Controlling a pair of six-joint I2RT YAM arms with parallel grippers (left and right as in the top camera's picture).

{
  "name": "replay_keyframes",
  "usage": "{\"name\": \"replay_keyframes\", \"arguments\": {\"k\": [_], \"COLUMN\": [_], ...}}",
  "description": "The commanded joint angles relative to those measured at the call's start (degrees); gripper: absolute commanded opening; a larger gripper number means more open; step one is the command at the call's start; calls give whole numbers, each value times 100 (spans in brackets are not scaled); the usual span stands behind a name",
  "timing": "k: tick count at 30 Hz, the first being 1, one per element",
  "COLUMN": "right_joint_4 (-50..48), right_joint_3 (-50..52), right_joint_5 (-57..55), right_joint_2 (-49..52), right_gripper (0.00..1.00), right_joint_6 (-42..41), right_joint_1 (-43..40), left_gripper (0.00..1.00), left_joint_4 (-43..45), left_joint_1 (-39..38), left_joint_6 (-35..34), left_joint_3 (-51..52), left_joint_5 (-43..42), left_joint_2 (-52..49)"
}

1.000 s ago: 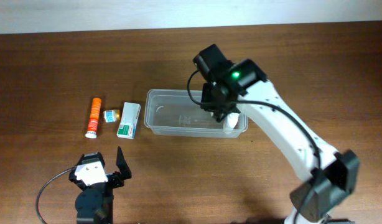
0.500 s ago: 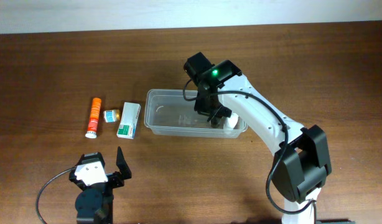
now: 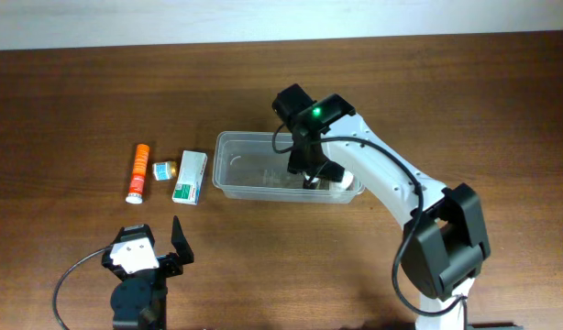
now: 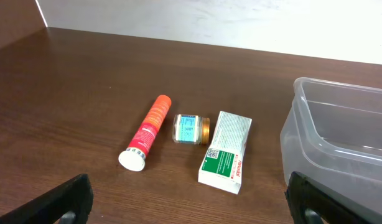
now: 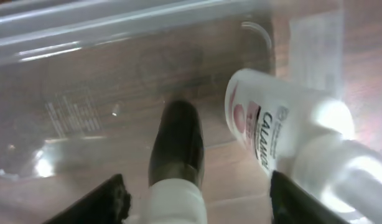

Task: Pack container
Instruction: 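Carry the dark bottle into the container and release it, then lift right gripper out and retract it to the right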

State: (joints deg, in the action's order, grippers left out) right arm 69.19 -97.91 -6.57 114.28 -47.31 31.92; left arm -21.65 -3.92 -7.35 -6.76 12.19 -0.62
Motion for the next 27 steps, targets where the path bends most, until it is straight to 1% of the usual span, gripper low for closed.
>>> {"name": "replay_keyframes", "arguments": {"k": [1, 7, 8, 10, 12, 13, 14, 16, 17, 22, 24, 27], "right_joint_4": [-9, -4, 24, 205, 409, 522, 623, 719, 769, 868, 881, 1060], "right_joint_3": [-264, -380, -380, -380, -380, -380, -378, -378, -378, -378, -378, -378], "right_joint_5": [-317, -330, -387, -479, -459, -442, -382, -199, -11, 570, 660, 658], "right_joint_2": [-684, -1497, -1650, -1998, -2240, -2363, -2470, -2535, -2544, -2487, -2487, -2485], "right_gripper": [70, 71, 73, 79, 81, 84, 89, 100, 99, 99, 99, 99], "right_joint_6": [518, 984, 1071, 1064, 1062, 1045, 1045, 1045, 1047, 1047, 1047, 1047], "right_joint_1": [-11, -13, -37, -258, -664, -994, -1414, -1971, -2411, -3842, -4245, -4489], "left_gripper": [100, 100, 100, 100, 100, 100, 100, 100, 100, 100, 100, 100], "left_joint_4": [13, 13, 13, 13, 13, 13, 15, 13, 13, 13, 175, 275], "left_joint_1": [39, 39, 39, 39, 39, 39, 39, 39, 39, 39, 39, 35], "left_joint_6": [11, 11, 11, 11, 11, 11, 11, 11, 11, 11, 9, 9], "left_joint_3": [26, 26, 26, 26, 26, 26, 26, 26, 26, 26, 26, 26], "left_joint_5": [-42, -42, -42, -42, -42, -42, -42, -42, -42, -42, -44, -48], "left_joint_2": [28, 28, 28, 28, 28, 28, 28, 28, 28, 28, 28, 28]}}
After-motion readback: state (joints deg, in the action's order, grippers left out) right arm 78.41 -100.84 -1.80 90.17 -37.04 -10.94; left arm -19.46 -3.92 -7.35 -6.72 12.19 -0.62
